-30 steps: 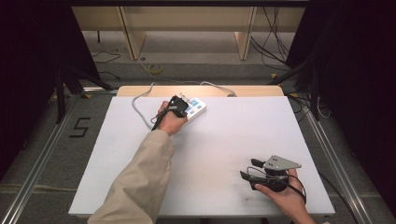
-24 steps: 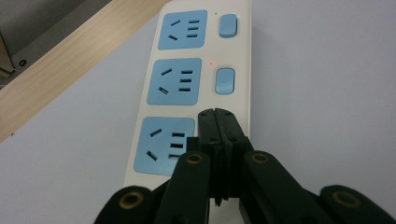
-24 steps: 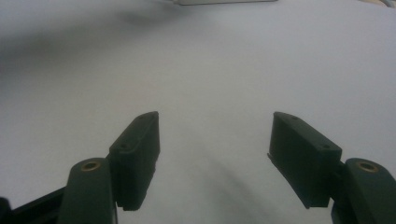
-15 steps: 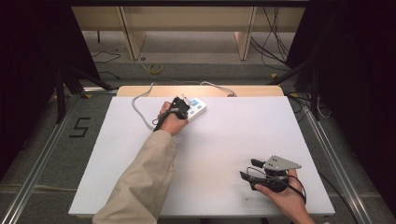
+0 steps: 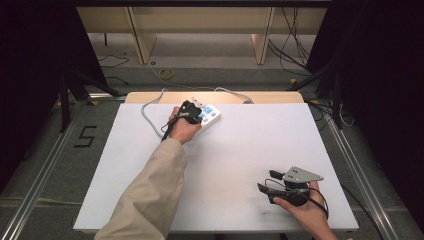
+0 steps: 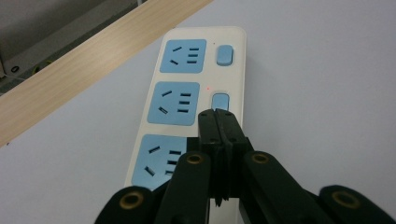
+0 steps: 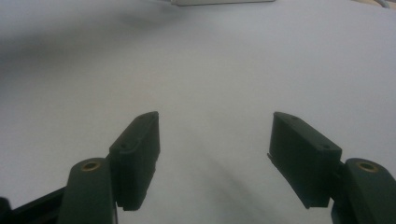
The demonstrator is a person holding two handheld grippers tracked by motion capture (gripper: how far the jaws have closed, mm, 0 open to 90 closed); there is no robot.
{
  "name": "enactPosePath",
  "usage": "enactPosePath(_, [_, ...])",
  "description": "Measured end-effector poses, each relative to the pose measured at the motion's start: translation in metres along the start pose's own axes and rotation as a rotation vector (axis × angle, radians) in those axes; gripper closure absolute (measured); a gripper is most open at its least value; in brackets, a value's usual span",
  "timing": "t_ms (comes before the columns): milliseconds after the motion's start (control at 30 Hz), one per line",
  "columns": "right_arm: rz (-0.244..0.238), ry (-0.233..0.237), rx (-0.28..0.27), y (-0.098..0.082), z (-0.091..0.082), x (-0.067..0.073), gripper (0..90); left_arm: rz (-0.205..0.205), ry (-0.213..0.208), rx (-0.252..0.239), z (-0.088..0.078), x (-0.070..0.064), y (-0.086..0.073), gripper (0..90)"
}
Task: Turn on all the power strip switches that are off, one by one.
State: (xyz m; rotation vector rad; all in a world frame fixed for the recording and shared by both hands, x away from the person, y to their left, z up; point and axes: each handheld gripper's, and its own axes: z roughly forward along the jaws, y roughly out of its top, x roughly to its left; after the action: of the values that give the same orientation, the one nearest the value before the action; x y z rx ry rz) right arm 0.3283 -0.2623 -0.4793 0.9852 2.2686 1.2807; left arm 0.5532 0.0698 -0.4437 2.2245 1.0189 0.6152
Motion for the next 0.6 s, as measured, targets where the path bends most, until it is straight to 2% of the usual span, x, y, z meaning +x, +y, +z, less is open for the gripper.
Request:
enactPosePath(133, [-0.002,0.001,-0.001,0.0010,0.0014,0.0001,34.4,-0.001,-0.002,0.053,0.0000,0.0019,-0.0003,90.0])
enactPosePath(233, [-0.007,0.003,-0.003,0.0010,0.0015,0.0003,34.5,-0.003,-0.023,0.083,0.0034,0.0023,-0.0025,90.0])
enactPosePath(400, [-0.003,0.006,0.000,0.0013,0.0018,0.0005,34.6,-0.014,-0.013,0.085,0.0062,0.0041,-0.0025,90.0])
enactPosePath(600, [-0.003,0.005,0.001,0.0011,0.0017,-0.0001,34.6,-0.024,-0.030,0.083,0.0065,0.0054,-0.0033,90.0])
